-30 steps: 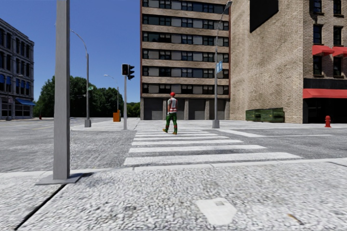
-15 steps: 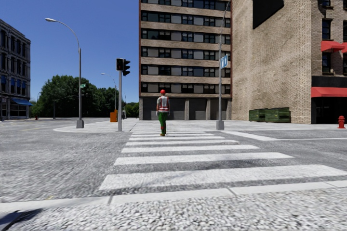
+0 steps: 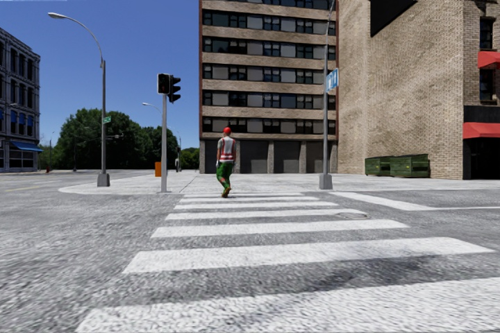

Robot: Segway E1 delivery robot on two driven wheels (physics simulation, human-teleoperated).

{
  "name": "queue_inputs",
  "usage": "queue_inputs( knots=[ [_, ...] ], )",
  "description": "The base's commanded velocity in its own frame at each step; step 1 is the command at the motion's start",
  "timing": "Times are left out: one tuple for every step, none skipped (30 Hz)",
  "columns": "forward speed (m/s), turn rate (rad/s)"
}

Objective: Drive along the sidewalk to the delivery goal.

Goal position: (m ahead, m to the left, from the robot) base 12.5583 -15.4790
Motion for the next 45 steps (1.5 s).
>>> queue_inputs(
  knots=[
    [2.00, 0.24],
    [2.00, 0.24],
    [2.00, 0.24],
    [2.00, 0.24],
    [2.00, 0.24],
    [2.00, 0.19],
    [2.00, 0.02],
    [2.00, 0.00],
    [2.00, 0.00],
    [2.00, 0.00],
    [2.00, 0.00],
    [2.00, 0.00],
    [2.00, 0.00],
    [2.00, 0.00],
    [2.00, 0.00],
    [2.00, 0.00],
    [2.00, 0.03],
    [2.00, 0.09],
    [2.00, 0.12],
    [2.00, 0.12],
    [2.00, 0.13],
    [2.00, 0.00],
    [2.00, 0.00],
    [2.00, 0.00],
    [2.00, 0.00],
    [2.00, 0.00],
    [2.00, 0.00],
    [2.00, 0.00],
    [2.00, 0.00],
    [2.00, 0.08],
    [2.00, 0.08],
    [2.00, 0.16],
    [2.00, 0.24],
    [2.00, 0.24],
    [2.00, 0.26],
    [2.00, 0.13],
    [2.00, 0.00],
    [2.00, 0.00],
    [2.00, 0.00],
    [2.00, 0.00],
    [2.00, 0.00],
    [2.00, 0.00],
    [2.00, 0.00],
    [2.00, 0.00],
    [2.00, 0.00]
  ],
)
